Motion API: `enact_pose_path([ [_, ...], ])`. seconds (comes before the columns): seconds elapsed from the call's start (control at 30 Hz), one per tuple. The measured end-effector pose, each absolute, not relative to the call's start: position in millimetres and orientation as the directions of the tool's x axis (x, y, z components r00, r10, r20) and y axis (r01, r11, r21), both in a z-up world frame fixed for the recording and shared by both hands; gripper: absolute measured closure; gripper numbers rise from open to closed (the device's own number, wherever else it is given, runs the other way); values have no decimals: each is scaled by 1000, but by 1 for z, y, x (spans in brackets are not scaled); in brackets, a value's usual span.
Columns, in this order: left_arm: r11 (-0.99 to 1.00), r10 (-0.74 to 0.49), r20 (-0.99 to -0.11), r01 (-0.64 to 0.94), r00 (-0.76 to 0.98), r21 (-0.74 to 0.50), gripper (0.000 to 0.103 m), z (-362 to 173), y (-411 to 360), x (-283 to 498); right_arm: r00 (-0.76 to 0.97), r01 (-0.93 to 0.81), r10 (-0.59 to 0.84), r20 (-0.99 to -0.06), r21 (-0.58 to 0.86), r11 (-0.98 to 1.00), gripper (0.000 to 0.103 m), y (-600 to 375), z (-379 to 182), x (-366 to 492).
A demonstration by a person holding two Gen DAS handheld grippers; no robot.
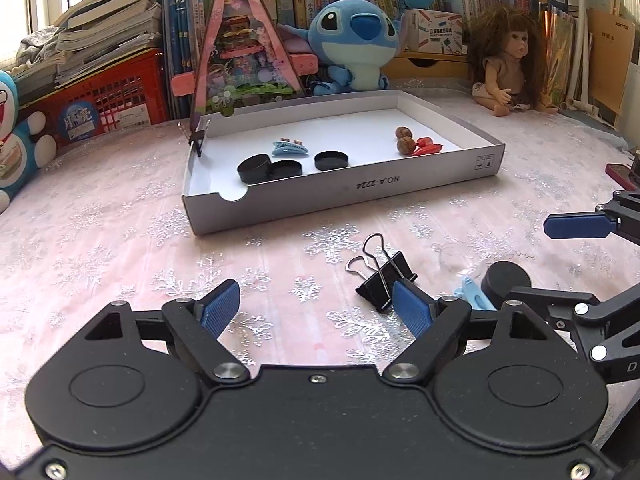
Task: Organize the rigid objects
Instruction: 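Grasp the black binder clip with the left tool while the right tool approaches a black disc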
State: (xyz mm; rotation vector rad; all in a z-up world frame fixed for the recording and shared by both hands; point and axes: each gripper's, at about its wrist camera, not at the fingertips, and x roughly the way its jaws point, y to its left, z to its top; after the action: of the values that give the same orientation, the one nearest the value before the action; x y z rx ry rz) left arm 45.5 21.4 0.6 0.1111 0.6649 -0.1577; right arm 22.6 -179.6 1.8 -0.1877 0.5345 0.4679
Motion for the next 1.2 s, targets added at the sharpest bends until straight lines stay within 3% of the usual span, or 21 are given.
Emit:
enact_pose_path([
  [0.4, 995, -4, -624, 64, 781, 74, 21, 0, 41, 50, 775, -454, 344, -530, -89, 887, 16, -173, -4, 20],
  [0.8, 988, -105, -590, 153, 800, 33, 21, 6, 17, 45, 794, -419, 320, -517, -83, 904, 16, -170, -5, 18],
  [1.13, 982, -162, -607, 190, 778, -19, 53, -3, 5, 52, 789, -428, 333, -516, -74, 901, 25, -167, -8, 14],
  [1.2, 981, -168, -604, 193, 779, -24, 64, -3, 5, 51, 782, -436, 341, -522, -67, 897, 29, -166, -8, 14],
])
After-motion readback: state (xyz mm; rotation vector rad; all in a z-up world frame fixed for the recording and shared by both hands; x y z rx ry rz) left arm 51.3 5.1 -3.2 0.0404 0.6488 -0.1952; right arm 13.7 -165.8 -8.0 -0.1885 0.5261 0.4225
